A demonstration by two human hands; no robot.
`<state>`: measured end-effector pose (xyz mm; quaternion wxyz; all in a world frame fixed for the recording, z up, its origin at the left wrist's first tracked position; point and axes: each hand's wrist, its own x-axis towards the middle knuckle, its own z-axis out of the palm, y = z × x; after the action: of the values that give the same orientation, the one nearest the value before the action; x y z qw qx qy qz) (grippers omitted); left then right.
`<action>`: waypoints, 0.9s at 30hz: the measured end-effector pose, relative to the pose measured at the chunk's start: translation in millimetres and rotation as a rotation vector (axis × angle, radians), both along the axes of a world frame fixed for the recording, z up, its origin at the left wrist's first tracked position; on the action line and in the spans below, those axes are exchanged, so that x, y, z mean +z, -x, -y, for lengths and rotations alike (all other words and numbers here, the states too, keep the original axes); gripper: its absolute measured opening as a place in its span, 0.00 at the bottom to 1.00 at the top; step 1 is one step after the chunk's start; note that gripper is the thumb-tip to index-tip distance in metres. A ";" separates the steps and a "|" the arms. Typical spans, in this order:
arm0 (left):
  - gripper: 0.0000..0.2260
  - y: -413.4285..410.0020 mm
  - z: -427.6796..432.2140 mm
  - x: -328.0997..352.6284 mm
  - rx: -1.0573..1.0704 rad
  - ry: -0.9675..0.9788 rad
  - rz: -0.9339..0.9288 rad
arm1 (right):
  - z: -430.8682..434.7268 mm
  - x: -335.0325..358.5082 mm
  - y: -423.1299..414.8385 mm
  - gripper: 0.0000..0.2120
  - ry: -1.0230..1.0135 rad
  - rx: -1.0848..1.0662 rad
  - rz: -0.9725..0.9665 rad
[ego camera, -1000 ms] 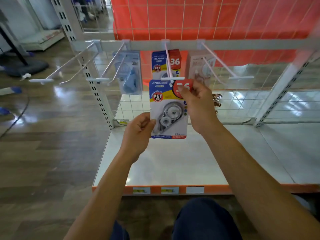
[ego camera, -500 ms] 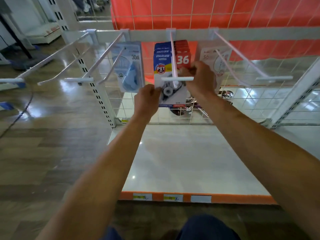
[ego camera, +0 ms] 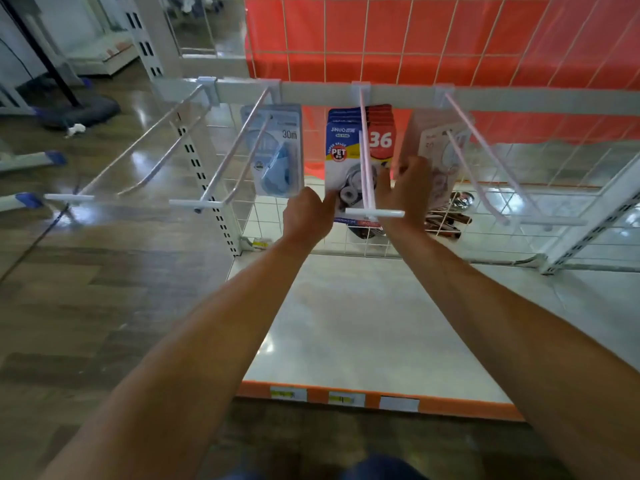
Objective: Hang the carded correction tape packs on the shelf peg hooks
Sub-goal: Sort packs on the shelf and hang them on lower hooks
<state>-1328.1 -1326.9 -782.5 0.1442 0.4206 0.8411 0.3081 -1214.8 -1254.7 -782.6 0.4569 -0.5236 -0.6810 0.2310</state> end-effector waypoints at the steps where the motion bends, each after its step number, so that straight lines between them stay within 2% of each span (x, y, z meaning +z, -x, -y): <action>1: 0.21 -1.9 5.5 1.2 0.017 0.059 0.006 | 8.9 -2.5 -2.8 0.21 0.012 -0.018 0.049; 3: 0.22 -8.2 20.8 8.6 0.013 0.169 -0.011 | 30.7 -1.6 -10.9 0.24 0.030 -0.017 0.158; 6: 0.22 -20.5 49.9 33.3 -0.043 0.317 -0.067 | 71.0 15.0 -23.9 0.23 0.148 0.027 0.292; 9: 0.19 -33.1 85.6 64.0 -0.093 0.427 -0.039 | 112.6 33.2 -36.5 0.21 0.271 0.132 0.574; 11: 0.19 -43.0 110.3 88.3 -0.148 0.507 -0.038 | 139.9 55.0 -45.5 0.23 0.446 0.229 0.729; 13: 0.19 -53.8 131.3 118.4 -0.204 0.564 -0.041 | 165.1 85.3 -56.2 0.25 0.632 0.306 0.798; 15: 0.18 -64.3 147.9 154.9 -0.251 0.590 -0.045 | 187.4 121.3 -66.4 0.26 0.672 0.373 0.852; 19: 0.18 -83.1 168.5 231.4 -0.331 0.602 -0.076 | 213.4 203.4 -79.2 0.22 0.634 0.399 0.835; 22: 0.17 -97.7 175.8 289.0 -0.414 0.568 -0.134 | 218.4 265.8 -85.3 0.17 0.507 0.428 0.790; 27: 0.13 -103.9 170.7 384.8 -0.510 0.446 -0.217 | 217.0 362.4 -90.6 0.11 0.345 0.378 0.564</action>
<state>-1224.2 -1497.6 -397.7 0.2145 0.6055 0.7660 0.0248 -1124.2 -1471.7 -420.2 0.1061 -0.5009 -0.8157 0.2691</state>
